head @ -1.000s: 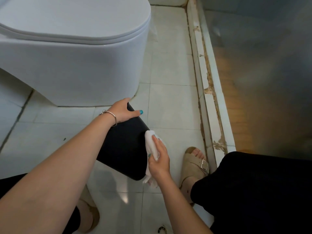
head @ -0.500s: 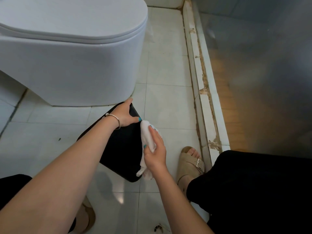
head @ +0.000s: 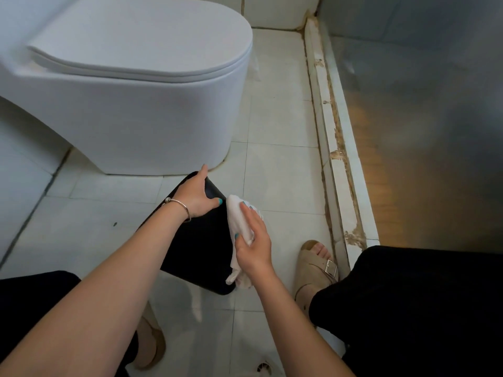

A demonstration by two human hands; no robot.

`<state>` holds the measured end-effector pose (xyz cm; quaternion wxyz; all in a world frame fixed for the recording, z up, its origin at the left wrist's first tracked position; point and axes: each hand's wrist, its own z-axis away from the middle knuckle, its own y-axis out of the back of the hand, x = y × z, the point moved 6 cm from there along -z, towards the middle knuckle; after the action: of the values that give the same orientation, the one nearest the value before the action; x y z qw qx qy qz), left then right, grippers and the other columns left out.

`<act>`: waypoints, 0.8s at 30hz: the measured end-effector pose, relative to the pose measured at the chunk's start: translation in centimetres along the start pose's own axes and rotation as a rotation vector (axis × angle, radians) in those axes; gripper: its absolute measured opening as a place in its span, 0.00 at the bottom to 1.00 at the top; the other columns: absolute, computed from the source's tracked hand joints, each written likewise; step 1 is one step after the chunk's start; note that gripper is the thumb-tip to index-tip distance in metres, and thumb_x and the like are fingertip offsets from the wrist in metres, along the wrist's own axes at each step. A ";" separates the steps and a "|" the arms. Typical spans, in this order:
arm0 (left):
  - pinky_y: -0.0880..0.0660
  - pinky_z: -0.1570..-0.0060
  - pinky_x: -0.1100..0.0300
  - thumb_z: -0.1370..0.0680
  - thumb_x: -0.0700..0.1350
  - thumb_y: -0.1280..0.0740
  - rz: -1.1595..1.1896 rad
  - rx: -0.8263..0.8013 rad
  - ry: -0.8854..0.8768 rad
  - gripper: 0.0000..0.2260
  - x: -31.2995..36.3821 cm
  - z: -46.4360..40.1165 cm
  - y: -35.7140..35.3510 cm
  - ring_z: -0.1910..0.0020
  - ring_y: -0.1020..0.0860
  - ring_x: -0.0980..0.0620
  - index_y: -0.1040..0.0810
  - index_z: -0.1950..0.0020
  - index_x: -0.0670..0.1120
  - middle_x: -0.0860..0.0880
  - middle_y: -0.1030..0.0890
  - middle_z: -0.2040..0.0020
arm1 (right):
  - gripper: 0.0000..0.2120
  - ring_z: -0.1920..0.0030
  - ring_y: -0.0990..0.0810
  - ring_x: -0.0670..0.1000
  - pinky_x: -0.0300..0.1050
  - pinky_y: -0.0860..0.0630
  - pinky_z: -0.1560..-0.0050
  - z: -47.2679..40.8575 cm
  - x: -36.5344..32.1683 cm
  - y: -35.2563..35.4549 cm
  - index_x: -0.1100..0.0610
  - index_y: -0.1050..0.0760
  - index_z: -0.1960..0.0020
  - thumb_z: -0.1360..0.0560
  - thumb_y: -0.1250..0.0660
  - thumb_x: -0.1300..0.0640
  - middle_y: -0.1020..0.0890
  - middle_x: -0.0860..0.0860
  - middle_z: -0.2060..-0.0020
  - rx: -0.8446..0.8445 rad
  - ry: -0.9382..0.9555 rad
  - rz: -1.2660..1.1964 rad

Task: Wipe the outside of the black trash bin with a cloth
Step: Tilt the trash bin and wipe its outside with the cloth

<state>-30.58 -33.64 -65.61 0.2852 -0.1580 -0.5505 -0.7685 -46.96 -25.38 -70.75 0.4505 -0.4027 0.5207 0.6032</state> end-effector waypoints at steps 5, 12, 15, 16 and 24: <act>0.35 0.37 0.59 0.28 0.47 0.28 0.020 0.107 -0.027 0.44 0.3 2.1 0.8 0.31 0.32 0.45 0.53 0.21 0.49 0.46 0.31 0.28 | 0.32 0.26 0.41 0.41 0.29 0.47 0.29 0.2 -0.9 -0.1 0.49 0.33 0.28 0.28 0.41 0.72 0.34 0.48 0.27 0.005 0.058 0.001; 0.30 0.45 0.57 0.26 0.48 0.29 0.000 0.261 -0.097 0.44 1.6 4.4 1.7 0.41 0.24 0.41 0.57 0.22 0.54 0.44 0.24 0.34 | 0.34 0.26 0.42 0.40 0.29 0.47 0.30 0.1 -2.6 0.6 0.47 0.33 0.28 0.28 0.41 0.73 0.34 0.46 0.27 0.012 0.123 -0.001; 0.30 0.45 0.58 0.27 0.47 0.29 0.038 0.302 -0.084 0.44 1.5 5.1 1.8 0.41 0.24 0.40 0.57 0.22 0.55 0.44 0.24 0.35 | 0.34 0.29 0.43 0.33 0.28 0.46 0.30 0.3 -3.0 0.6 0.47 0.34 0.28 0.29 0.41 0.73 0.33 0.46 0.27 -0.012 0.161 0.021; 0.30 0.45 0.58 0.27 0.47 0.29 0.050 0.310 -0.079 0.44 1.5 5.2 1.7 0.41 0.24 0.40 0.57 0.22 0.56 0.43 0.24 0.35 | 0.34 0.29 0.43 0.32 0.29 0.46 0.30 0.3 -3.0 0.5 0.47 0.34 0.28 0.29 0.41 0.72 0.33 0.47 0.27 -0.014 0.169 0.029; 0.29 0.48 0.57 0.27 0.45 0.29 0.142 0.352 -0.046 0.44 0.0 6.6 1.2 0.45 0.23 0.40 0.56 0.22 0.59 0.44 0.21 0.39 | 0.34 0.28 0.43 0.35 0.31 0.46 0.29 1.1 -2.5 -0.3 0.39 0.37 0.30 0.30 0.43 0.67 0.35 0.45 0.27 -0.047 0.161 0.067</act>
<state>-30.26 -27.78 -62.45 0.3495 -0.1616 -0.6704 -0.6343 -45.98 -24.62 -68.29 0.3772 -0.4427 0.5543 0.5954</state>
